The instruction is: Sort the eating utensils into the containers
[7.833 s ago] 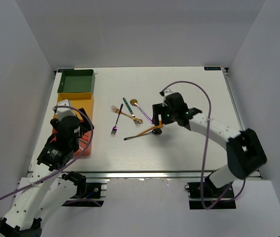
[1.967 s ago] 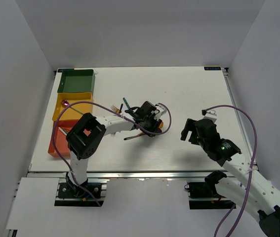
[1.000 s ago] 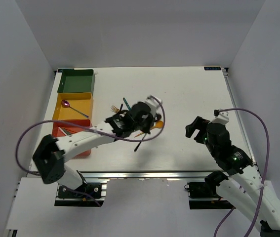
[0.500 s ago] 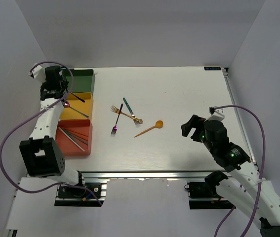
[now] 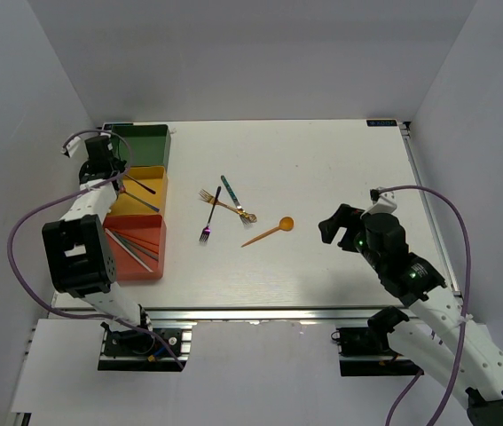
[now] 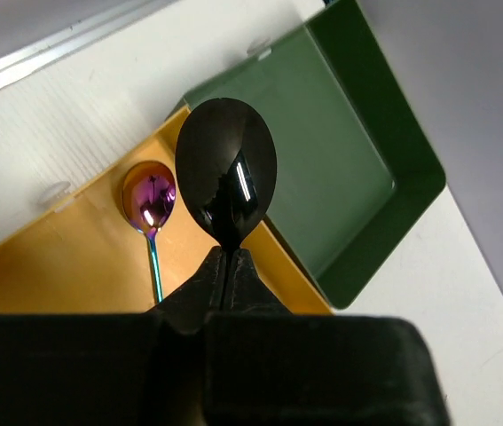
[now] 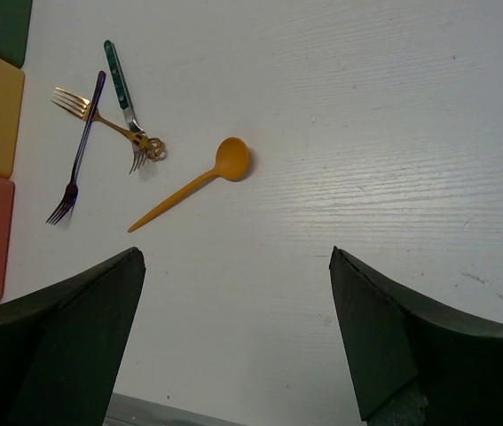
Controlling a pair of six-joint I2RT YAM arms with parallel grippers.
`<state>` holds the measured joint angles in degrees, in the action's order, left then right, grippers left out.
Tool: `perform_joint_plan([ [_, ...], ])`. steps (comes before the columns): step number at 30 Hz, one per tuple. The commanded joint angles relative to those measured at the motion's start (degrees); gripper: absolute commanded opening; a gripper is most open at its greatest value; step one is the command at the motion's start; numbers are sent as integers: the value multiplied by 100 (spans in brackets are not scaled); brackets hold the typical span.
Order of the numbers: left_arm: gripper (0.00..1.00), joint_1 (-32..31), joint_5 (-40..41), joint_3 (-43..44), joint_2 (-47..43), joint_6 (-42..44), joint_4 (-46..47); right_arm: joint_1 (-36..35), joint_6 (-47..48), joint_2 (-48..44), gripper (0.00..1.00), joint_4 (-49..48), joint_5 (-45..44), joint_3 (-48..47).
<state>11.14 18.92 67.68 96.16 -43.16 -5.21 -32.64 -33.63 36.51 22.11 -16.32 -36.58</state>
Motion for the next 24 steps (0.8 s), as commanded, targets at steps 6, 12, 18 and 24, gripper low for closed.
perform_joint_plan([
  [6, 26, -15, -196, -27, -18, 220, 117, 12, 111, 102, 89, -435, 155, 63],
  [12, 68, -68, 209, 52, -290, 466, -120, 12, 146, 67, 89, -383, 129, 19],
  [18, 94, -515, 61, 272, -580, 834, -139, 12, 199, 58, 89, -330, 67, -34],
  [24, 98, -2395, -1195, 1045, -345, 2319, -392, 12, 269, -38, 89, -24, -240, -165],
])
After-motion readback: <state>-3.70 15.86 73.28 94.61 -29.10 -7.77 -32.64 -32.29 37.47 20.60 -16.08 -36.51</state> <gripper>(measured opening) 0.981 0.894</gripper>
